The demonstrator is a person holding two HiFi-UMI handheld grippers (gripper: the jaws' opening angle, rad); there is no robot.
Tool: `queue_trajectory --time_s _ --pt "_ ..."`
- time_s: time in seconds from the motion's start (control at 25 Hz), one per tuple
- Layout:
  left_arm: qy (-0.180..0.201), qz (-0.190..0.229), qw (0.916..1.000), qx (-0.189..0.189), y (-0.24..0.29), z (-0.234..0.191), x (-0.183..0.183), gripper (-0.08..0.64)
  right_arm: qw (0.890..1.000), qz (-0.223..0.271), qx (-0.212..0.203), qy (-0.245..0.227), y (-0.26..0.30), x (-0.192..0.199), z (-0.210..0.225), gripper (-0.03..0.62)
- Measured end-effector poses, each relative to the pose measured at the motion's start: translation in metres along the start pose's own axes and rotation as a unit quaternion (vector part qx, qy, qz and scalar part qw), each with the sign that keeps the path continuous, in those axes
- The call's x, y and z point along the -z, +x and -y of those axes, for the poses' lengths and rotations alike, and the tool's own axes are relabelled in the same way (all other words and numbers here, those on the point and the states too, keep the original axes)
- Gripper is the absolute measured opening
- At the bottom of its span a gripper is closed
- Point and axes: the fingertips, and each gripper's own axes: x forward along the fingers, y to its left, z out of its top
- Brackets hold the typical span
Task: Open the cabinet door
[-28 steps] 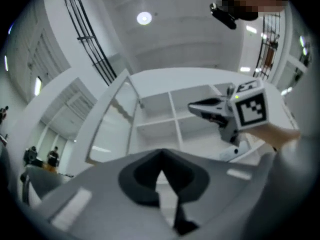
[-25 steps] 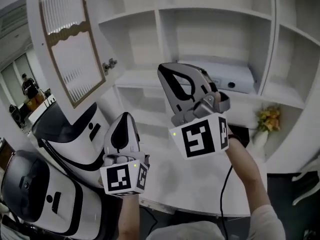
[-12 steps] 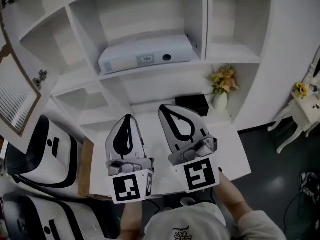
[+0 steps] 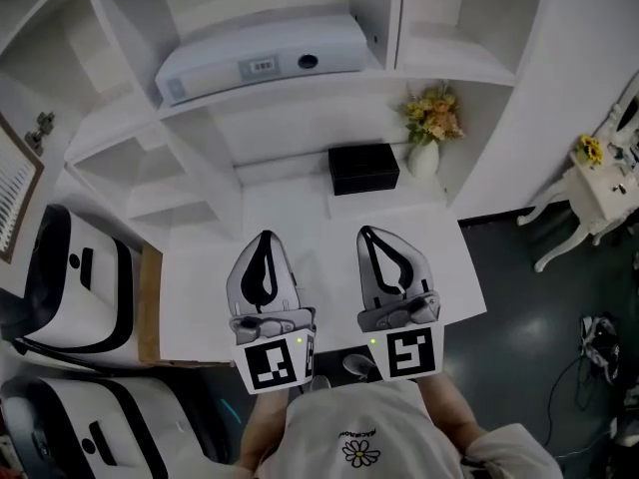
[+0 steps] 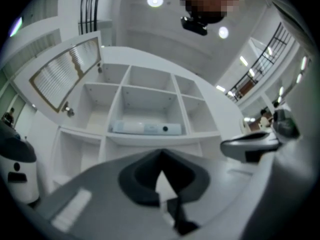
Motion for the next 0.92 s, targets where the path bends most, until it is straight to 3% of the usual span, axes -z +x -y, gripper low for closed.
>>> queue_trajectory --time_s 0.92 --pt "0.009 0.006 0.9999 -0.003 -0.001 -0.006 -0.007 0.006 1.000 -0.008 -0.010 0.023 0.002 0.011 -0.004 0.000"
